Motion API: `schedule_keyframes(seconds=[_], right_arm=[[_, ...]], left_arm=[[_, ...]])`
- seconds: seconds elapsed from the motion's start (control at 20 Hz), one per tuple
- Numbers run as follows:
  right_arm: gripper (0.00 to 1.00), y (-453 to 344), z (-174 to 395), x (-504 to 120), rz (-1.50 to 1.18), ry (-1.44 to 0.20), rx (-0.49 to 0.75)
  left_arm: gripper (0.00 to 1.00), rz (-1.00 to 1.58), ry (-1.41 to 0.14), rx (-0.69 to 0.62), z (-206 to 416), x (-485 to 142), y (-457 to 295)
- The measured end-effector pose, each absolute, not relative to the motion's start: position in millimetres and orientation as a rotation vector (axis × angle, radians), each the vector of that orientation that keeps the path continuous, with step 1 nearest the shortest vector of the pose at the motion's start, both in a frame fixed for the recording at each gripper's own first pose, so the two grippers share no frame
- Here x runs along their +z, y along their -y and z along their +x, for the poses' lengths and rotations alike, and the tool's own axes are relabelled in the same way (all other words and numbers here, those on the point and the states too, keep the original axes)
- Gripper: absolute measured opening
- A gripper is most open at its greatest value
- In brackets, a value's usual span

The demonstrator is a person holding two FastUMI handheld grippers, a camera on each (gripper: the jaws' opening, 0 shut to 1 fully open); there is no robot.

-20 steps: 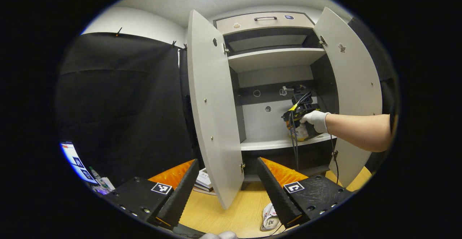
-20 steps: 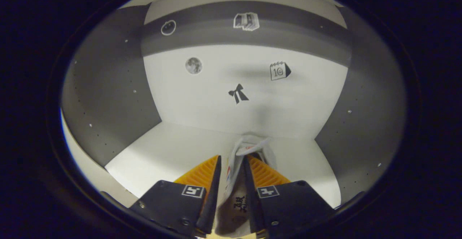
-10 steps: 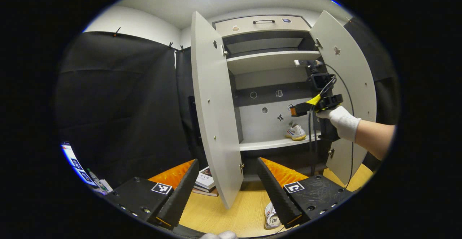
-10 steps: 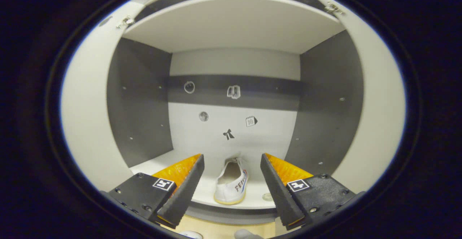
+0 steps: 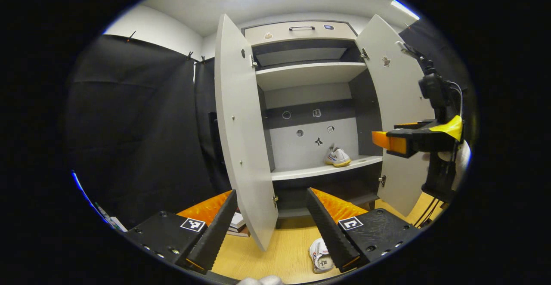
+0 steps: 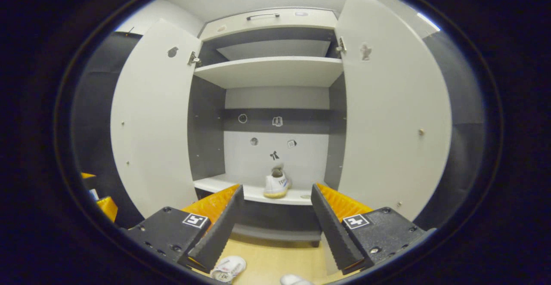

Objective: Grab one shoe with the right hand and put it into the shoe cabinet, grab the other shoe with the left hand and put it into the shoe cabinet; then close the right door with the right hand and the left door with the left hand.

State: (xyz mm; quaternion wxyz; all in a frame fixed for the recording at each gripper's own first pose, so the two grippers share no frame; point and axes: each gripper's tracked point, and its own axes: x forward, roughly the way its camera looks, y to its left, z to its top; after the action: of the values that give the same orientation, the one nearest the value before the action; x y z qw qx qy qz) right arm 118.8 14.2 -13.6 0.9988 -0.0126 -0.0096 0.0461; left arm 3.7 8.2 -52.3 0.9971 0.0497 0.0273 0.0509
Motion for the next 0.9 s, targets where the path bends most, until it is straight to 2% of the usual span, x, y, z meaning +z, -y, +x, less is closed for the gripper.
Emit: schedule_keyframes(seconds=[0.25,0.45,0.65,0.9], right_arm=[[0.99,18.7,63.2,-50.2,-0.005,-0.045,0.010],[0.99,38.2,33.4,-60.4,0.033,-0.090,-0.048],[0.99,57.2,15.1,-54.7,0.010,-0.109,-0.105],[1.00,63.4,4.8,-57.6,-0.023,-0.161,-0.135]], left_arm=[[0.96,0.114,-0.124,-0.030,-5.9,-125.6,22.3],[0.97,0.134,-0.323,-0.129,-19.4,-240.4,46.2],[0.97,0.051,-0.502,-0.135,-19.3,-332.7,55.0],[0.97,0.089,-0.554,-0.181,14.2,-394.4,75.2]])
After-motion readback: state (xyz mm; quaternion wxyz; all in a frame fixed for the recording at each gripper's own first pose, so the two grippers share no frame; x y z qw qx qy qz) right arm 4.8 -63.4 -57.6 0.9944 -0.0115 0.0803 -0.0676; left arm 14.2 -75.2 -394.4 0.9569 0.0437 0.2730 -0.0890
